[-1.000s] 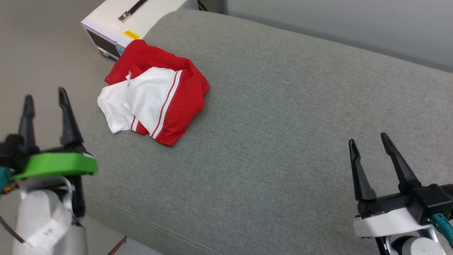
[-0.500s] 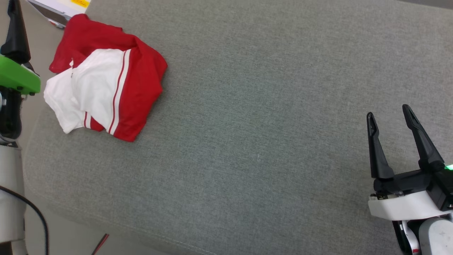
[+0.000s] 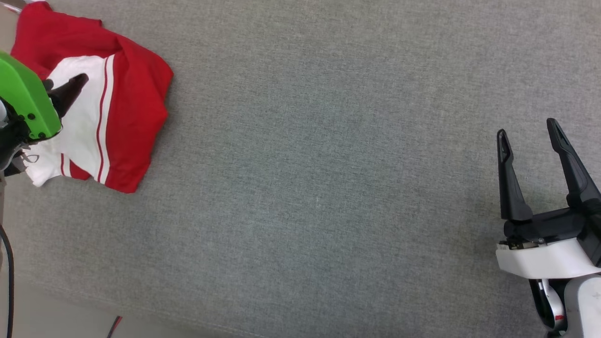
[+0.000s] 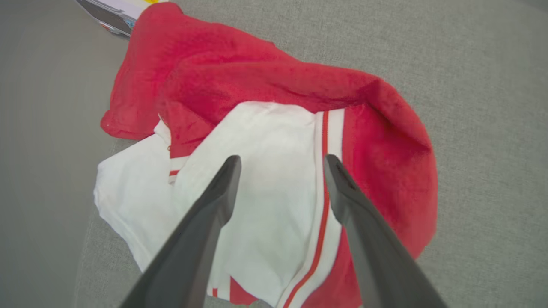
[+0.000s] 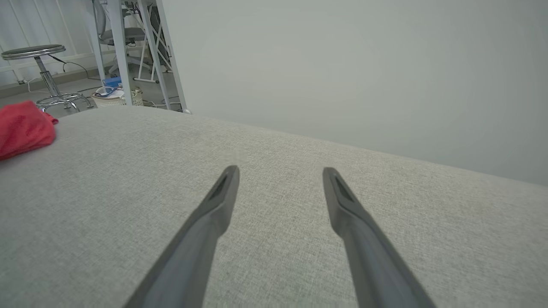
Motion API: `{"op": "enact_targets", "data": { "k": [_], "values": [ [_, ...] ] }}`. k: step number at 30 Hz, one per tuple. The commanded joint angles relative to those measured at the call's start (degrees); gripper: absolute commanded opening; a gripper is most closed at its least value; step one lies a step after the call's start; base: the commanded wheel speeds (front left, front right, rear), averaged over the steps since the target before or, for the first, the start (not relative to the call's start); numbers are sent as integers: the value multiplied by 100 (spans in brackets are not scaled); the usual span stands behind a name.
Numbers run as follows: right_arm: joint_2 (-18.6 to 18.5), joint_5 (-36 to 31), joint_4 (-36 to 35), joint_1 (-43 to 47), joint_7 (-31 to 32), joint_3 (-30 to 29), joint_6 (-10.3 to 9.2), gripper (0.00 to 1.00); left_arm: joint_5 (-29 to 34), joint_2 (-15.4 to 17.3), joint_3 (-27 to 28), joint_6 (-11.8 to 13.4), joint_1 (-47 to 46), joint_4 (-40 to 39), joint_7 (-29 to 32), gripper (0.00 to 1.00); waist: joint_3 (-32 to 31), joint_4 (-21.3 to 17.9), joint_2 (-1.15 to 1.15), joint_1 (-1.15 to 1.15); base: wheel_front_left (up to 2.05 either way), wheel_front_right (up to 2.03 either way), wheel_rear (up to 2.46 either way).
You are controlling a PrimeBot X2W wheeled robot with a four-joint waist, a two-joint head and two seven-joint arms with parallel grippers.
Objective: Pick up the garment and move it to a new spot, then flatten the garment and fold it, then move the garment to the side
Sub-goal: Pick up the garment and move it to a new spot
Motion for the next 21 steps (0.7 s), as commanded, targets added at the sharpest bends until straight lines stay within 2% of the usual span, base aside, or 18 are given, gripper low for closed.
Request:
{"op": "enact_targets", "data": {
  "k": [1,9,15,16,17,21],
  "values": [
    [-36,-21,-38,-137,-41,3,11,100,-101,39,-70,-15,-112,116,94,100,182,-144,0,-1,0,0,0],
    [-60,8,-70,-326,-41,-17,11,100,-178,-103,-663,-15,-162,860,481,100,463,-281,0,-1,0,0,0],
    [-17,39,-32,-363,-41,-70,11,100,-209,-276,-1144,-15,-162,1235,431,100,472,-309,0,-1,0,0,0],
    [-11,42,-22,-359,-41,-71,11,100,-216,-272,-1227,-15,-162,1248,414,39,454,-307,0,-1,0,0,0],
    [4,45,-11,-351,-41,-72,11,100,-230,-249,-1318,-15,-168,1254,385,0,419,-305,0,-1,0,0,0],
    [78,79,19,-313,-41,-106,11,100,-224,-46,-1527,-15,-277,1138,37,0,220,-281,0,-1,0,0,0]
  ]
}}
